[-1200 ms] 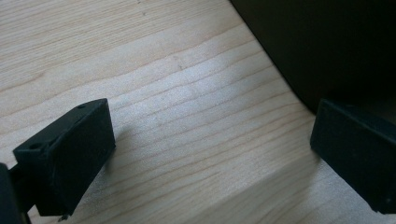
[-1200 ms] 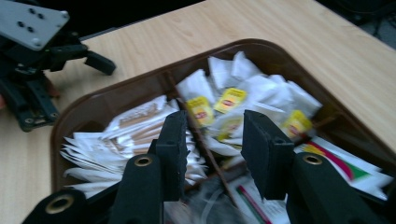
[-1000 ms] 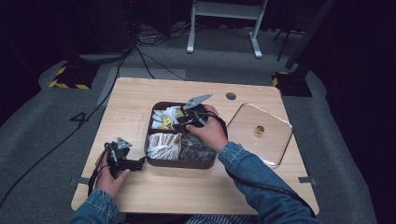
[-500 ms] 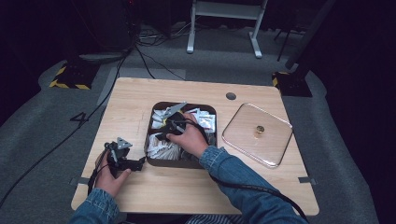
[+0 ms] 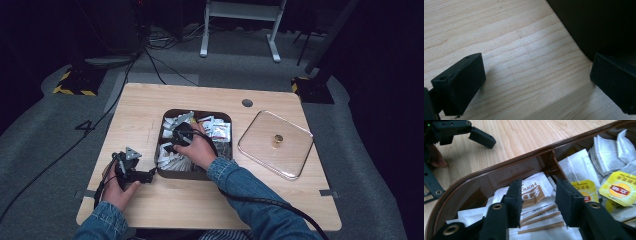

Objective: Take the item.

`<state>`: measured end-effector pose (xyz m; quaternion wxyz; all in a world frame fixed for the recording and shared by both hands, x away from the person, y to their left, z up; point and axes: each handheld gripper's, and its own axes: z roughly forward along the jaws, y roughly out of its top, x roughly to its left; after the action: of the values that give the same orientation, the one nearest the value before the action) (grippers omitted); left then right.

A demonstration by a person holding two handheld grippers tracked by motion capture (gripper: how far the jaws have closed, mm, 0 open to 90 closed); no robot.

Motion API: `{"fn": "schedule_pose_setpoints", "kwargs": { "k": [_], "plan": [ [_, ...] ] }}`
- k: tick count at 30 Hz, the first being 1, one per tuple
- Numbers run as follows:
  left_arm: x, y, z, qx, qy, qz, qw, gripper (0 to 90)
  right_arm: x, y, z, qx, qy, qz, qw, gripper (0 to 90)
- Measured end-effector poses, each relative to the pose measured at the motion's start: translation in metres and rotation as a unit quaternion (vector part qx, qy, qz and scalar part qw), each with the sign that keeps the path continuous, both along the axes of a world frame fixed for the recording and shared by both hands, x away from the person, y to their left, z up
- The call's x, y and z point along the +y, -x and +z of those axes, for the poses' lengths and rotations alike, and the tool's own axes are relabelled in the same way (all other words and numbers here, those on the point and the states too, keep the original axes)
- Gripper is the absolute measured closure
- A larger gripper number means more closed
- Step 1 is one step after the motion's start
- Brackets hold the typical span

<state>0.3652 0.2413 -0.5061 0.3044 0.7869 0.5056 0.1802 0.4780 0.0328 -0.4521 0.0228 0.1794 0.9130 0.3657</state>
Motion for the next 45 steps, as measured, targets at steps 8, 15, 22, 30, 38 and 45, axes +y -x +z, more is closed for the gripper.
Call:
{"fn": "schedule_pose_setpoints", "kwargs": {
  "k": [8, 15, 22, 30, 38, 45],
  "plan": [
    [0.000, 0.000, 0.000, 0.000, 0.000, 0.000, 1.0000, 0.1, 0.004, 0.006, 0.001, -0.013, 0.012, 0.019, 0.9996, 84.3],
    [0.000, 0.000, 0.000, 0.000, 0.000, 0.000, 1.0000, 0.1, 0.006, 0.012, 0.006, -0.020, 0.014, 0.025, 0.9994, 88.9],
    [0.000, 0.000, 0.000, 0.003, 0.001, -0.002, 1.0000, 0.1, -0.001, 0.014, 0.019, -0.010, -0.012, 0.021, 0.9997, 89.3],
    [0.000, 0.000, 0.000, 0.003, 0.001, -0.002, 1.0000, 0.1, -0.013, 0.017, 0.034, -0.014, -0.031, 0.017, 0.9993, 89.4],
    [0.001, 0.000, 0.000, 0.000, 0.000, -0.002, 1.0000, 0.1, -0.033, 0.021, 0.051, -0.019, -0.049, 0.007, 0.9986, 89.5],
    [0.001, 0.000, 0.000, 0.000, 0.000, -0.002, 1.0000, 0.1, -0.061, 0.029, 0.068, -0.029, -0.065, -0.004, 0.9974, 89.4]
  ]
}}
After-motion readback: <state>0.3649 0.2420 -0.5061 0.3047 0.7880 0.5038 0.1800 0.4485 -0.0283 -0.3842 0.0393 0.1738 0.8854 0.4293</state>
